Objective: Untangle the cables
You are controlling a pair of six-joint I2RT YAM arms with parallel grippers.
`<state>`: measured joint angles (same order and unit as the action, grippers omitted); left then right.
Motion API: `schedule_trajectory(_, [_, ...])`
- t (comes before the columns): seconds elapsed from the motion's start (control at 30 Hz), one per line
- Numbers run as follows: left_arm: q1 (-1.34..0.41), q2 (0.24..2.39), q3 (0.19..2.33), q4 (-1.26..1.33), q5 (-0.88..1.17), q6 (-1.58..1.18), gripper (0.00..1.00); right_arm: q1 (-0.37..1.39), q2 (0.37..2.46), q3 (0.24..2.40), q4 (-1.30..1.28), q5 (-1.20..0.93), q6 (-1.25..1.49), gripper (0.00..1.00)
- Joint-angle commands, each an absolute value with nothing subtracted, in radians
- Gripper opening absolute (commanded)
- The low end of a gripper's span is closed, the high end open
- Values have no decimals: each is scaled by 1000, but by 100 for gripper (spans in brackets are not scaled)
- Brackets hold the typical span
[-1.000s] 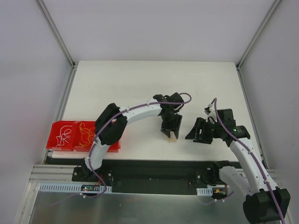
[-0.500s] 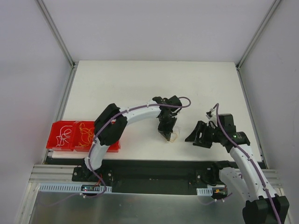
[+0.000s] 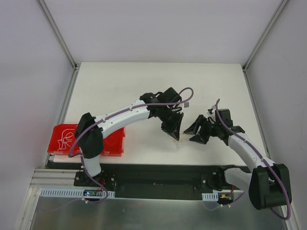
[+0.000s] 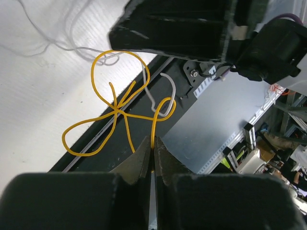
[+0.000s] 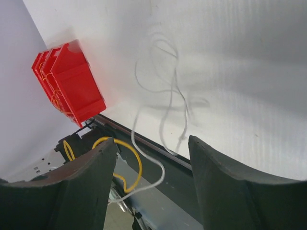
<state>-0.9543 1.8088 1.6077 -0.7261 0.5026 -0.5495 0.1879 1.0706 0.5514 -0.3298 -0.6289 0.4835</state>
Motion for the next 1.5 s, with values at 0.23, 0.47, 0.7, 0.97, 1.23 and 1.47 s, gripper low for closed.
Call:
schedule_trajectory(0.23, [-963,1776,1750,-730,632,-480,0,354,1225,502,-5,-650,722,56])
schedule_trajectory(0.47, [-962,1700,1853,-794,522,-405,0,339,1279,500,5,-618,709,12])
schedule_trajectory(0.7, [-951,1629,1994,-1078,-25,-238,0,206,1233,688,-456,-353,363,0])
schedule_trajectory(0.97, [-867,1507,1918,-1137,-388,-300,0,172,1262,848,-712,-249,130,2])
schedule_trajectory(1.23, [-574,1257,1703,-1169,-433,-672,0,187,1273,744,-690,-289,149,9])
schedule_trajectory(1.47, [-434,1010,1494,-1198,-508,-776,0,193,1210,735,-675,-385,124,11])
